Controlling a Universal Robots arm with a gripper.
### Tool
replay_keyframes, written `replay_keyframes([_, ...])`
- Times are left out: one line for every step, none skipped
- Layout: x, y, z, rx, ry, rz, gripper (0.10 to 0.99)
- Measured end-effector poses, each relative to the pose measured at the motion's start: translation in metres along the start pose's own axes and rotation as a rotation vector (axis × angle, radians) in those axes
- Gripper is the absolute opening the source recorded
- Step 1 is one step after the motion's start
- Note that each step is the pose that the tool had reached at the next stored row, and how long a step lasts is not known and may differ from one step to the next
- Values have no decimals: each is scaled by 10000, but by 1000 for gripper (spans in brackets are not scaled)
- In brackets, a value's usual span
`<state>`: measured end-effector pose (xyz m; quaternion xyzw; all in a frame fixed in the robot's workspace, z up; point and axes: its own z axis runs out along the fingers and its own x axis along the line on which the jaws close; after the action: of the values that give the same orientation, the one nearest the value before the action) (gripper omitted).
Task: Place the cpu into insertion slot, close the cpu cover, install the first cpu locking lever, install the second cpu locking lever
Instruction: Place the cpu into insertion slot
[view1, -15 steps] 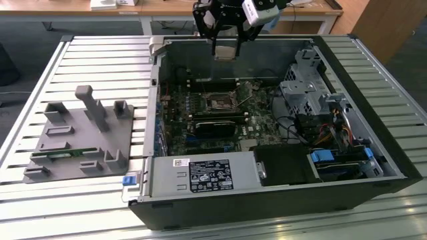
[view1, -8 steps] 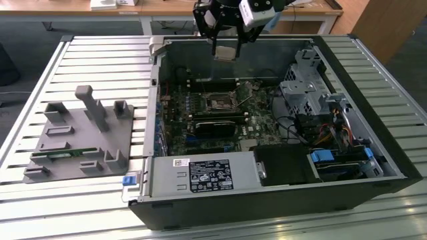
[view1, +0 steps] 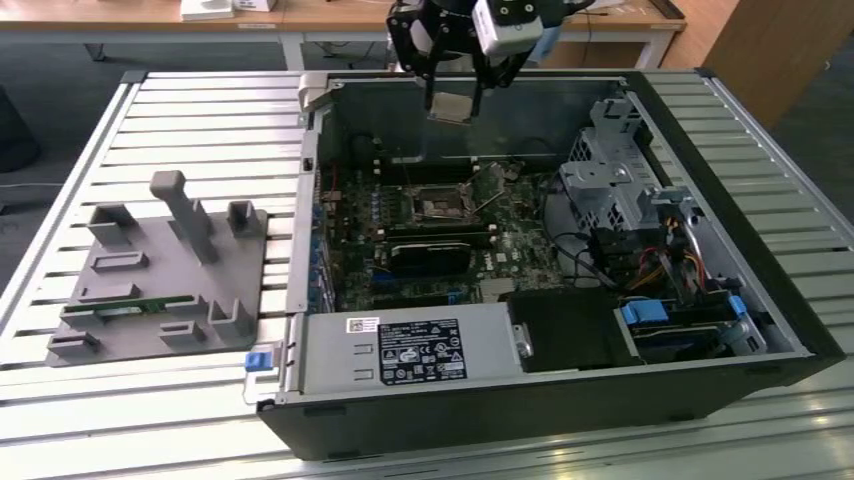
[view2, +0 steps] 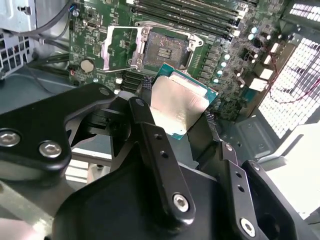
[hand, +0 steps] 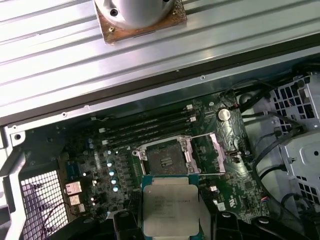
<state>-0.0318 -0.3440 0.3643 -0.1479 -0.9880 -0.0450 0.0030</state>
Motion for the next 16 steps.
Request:
replay_keyframes([0, 0, 0, -1, -6, 68, 537])
replay_keyframes([0, 0, 1, -3, -12, 132, 537])
replay_keyframes([0, 0, 2, -4, -16, 192, 537])
replay_keyframes([0, 0, 2, -5, -22, 246, 537])
replay_keyframes([0, 0, 3, -7, -26, 298, 537])
replay_keyframes([0, 0, 3, -8, -31, 354, 537])
replay_keyframes([0, 0, 3, -8, -36, 409, 537])
replay_keyframes([0, 0, 4, -10, -41, 464, 537])
replay_keyframes([0, 0, 4, -10, -46, 517, 537])
replay_keyframes([0, 0, 4, -11, -50, 570, 537])
replay_keyframes([0, 0, 5, -13, -54, 617, 537])
replay_keyframes([0, 0, 5, -13, -58, 661, 537])
replay_keyframes([0, 0, 5, -14, -62, 703, 537])
replay_keyframes([0, 0, 5, -15, -66, 745, 537])
replay_keyframes([0, 0, 6, -17, -70, 789, 537])
replay_keyframes([0, 0, 6, -18, -74, 838, 537])
